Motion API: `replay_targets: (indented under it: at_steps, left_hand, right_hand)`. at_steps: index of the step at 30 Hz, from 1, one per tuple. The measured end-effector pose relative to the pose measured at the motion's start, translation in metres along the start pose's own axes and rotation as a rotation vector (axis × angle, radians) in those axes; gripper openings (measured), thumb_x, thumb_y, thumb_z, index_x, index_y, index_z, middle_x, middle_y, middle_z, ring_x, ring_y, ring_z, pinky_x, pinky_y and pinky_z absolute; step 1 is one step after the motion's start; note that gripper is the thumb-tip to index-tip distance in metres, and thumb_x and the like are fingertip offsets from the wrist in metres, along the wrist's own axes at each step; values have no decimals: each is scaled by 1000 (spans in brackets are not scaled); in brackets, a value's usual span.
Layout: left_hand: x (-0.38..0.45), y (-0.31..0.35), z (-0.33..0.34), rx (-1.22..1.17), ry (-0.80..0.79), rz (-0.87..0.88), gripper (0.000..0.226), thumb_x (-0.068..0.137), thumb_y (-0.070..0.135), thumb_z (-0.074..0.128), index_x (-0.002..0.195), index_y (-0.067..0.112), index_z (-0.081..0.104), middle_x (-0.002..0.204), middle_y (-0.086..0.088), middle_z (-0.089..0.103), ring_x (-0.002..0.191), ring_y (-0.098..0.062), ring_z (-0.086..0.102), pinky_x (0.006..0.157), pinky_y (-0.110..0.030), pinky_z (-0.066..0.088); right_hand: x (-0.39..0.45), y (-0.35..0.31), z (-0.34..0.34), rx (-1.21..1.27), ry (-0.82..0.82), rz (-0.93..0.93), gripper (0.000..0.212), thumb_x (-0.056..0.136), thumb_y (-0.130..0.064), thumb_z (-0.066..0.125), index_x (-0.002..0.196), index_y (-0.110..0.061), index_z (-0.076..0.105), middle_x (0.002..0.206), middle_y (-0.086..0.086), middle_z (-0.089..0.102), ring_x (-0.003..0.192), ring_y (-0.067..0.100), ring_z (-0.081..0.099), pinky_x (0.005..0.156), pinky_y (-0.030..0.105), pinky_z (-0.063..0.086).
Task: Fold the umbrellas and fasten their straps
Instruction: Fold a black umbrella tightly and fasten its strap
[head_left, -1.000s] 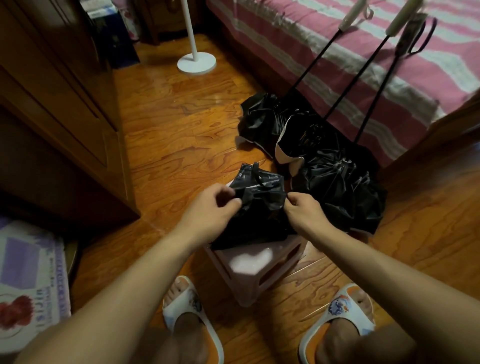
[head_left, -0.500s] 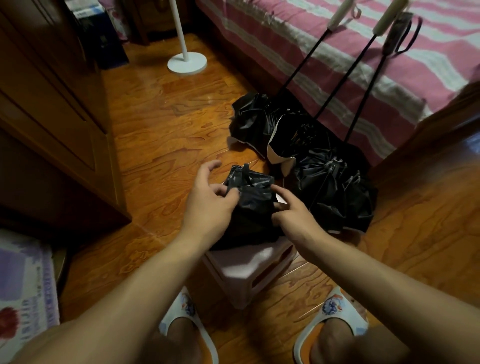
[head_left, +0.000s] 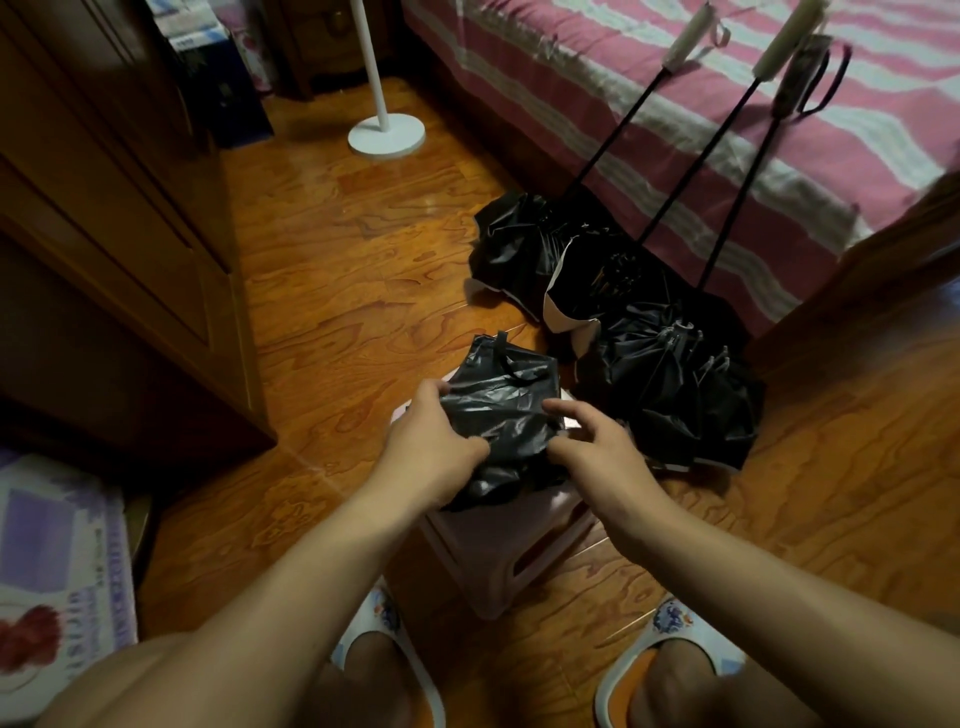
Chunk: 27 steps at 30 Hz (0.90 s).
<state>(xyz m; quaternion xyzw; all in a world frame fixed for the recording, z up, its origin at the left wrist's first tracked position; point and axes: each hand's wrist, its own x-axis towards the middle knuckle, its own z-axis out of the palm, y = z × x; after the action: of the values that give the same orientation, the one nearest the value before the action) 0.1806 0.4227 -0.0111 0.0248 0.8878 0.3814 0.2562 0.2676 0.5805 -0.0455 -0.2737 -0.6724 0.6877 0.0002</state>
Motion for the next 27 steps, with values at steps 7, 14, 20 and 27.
replay_targets:
  at_steps: [7, 14, 20, 27]
  left_hand:
    - [-6, -7, -2, -56, -93, -73, 39, 94, 19, 67, 129, 24, 49, 105, 1, 59, 86, -16, 61, 67, -33, 51]
    - [-10, -15, -9, -260, -223, -137, 51, 88, 11, 74, 129, 33, 53, 110, -8, 70, 87, -27, 72, 66, -35, 53]
    - [-8, -4, -12, -365, -236, -140, 63, 75, 12, 88, 124, 37, 56, 118, -5, 62, 99, -22, 67, 69, -31, 52]
    - [-10, 6, -10, -569, -152, -141, 63, 66, 1, 91, 115, 31, 67, 111, -7, 73, 97, -26, 74, 92, -44, 60]
  right_hand:
    - [0, -2, -6, -234, 12, 96, 12, 97, -33, 66, 106, -27, 71, 106, -1, 71, 99, 15, 68, 90, 36, 57]
    - [94, 0, -11, -970, -246, -147, 25, 95, -17, 61, 105, -34, 76, 157, 0, 38, 145, 30, 22, 120, 46, 19]
    - [150, -57, -15, -111, -133, 66, 45, 97, 4, 43, 125, -21, 67, 130, 7, 62, 120, 26, 59, 91, 34, 50]
    - [114, -99, -39, -34, 41, 204, 32, 107, -15, 41, 133, -5, 56, 143, 16, 58, 104, 24, 67, 69, 24, 46]
